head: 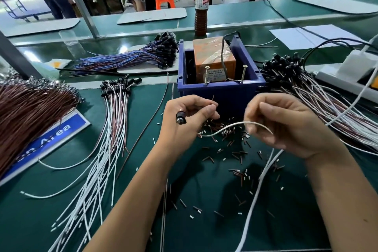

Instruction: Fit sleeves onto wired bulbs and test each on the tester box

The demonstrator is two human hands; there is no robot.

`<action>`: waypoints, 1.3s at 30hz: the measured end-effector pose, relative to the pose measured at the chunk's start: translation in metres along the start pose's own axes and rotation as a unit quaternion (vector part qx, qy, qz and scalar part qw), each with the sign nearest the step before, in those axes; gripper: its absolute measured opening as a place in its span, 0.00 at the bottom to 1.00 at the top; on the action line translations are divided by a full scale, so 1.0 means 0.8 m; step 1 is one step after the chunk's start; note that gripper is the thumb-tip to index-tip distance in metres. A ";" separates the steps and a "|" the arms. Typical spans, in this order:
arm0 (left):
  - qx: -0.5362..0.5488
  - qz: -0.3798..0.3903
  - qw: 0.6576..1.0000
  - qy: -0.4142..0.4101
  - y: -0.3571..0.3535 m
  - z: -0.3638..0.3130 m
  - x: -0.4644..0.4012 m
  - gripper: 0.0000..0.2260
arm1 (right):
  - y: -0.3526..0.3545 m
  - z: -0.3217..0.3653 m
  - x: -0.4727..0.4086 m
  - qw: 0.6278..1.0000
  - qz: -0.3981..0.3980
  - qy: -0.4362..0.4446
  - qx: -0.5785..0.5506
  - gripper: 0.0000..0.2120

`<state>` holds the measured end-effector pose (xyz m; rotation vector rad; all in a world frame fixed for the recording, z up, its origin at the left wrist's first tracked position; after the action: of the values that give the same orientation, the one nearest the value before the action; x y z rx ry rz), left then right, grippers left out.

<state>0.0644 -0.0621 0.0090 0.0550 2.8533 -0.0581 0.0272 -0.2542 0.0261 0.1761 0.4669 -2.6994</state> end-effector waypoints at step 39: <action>0.111 0.037 0.993 0.032 -0.009 -0.011 0.006 0.08 | 0.013 0.009 -0.014 0.985 -0.128 0.087 -0.079 0.22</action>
<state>0.0571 -0.0688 0.0162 0.2115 2.8935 -0.3642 0.0412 -0.2621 0.0318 0.3305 0.8025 -2.8912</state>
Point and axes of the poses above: each hand's wrist, its own x-axis away from the middle knuckle, its own y-axis out of the back of the hand, z = x × y, the point moved 7 cm from there along -x, towards the middle knuckle, and after that the axes turned 9 degrees about -z, right-handed, at the moved point
